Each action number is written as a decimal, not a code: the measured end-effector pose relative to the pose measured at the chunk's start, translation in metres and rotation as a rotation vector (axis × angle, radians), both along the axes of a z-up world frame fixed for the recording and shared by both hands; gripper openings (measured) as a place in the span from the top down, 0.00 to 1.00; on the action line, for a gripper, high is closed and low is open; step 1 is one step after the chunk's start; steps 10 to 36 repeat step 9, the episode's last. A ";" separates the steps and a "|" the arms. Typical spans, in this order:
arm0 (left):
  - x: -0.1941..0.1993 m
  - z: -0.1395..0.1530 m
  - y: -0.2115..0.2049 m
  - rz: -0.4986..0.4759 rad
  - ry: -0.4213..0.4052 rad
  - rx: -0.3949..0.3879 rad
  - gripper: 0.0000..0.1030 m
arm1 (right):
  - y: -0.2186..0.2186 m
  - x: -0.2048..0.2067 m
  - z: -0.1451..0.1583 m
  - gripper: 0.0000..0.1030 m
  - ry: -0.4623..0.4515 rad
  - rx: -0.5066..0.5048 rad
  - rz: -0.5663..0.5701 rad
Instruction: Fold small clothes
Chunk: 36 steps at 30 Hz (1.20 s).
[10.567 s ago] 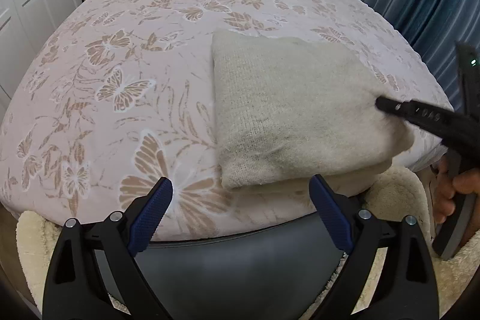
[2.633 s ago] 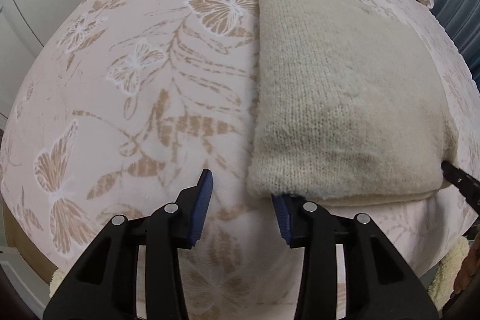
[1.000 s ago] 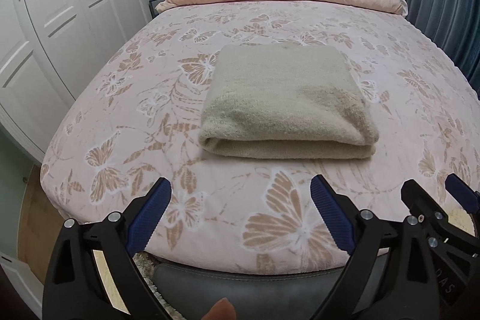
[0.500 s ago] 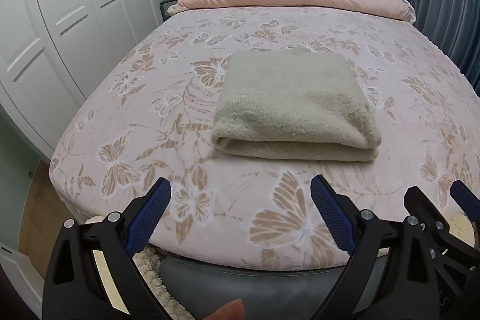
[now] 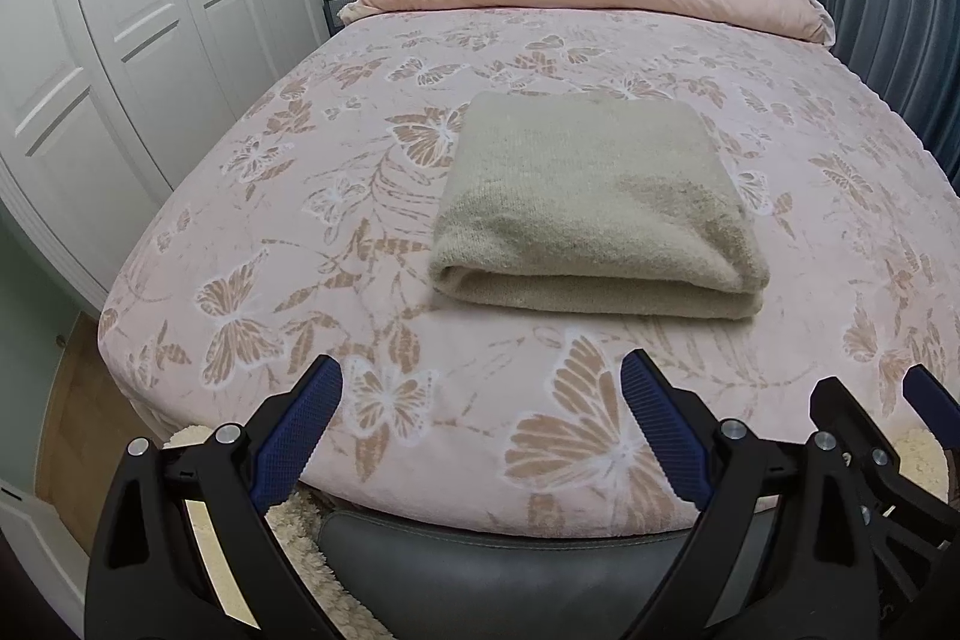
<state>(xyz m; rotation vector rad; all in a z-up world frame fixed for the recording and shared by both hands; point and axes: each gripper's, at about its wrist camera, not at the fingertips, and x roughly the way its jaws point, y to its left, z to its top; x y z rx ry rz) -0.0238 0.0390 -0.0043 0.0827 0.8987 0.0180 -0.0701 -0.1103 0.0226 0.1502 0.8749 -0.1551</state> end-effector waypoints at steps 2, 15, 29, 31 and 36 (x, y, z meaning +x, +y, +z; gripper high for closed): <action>0.000 0.000 0.000 -0.001 -0.007 0.001 0.11 | -0.001 0.000 0.000 0.22 0.000 -0.001 0.002; -0.001 0.002 -0.002 -0.005 -0.009 -0.003 0.18 | -0.001 -0.001 -0.002 0.22 0.003 -0.003 -0.003; -0.001 0.002 -0.002 -0.005 -0.009 -0.003 0.18 | -0.001 -0.001 -0.002 0.22 0.003 -0.003 -0.003; -0.001 0.002 -0.002 -0.005 -0.009 -0.003 0.18 | -0.001 -0.001 -0.002 0.22 0.003 -0.003 -0.003; -0.001 0.002 -0.002 -0.005 -0.009 -0.003 0.18 | -0.001 -0.001 -0.002 0.22 0.003 -0.003 -0.003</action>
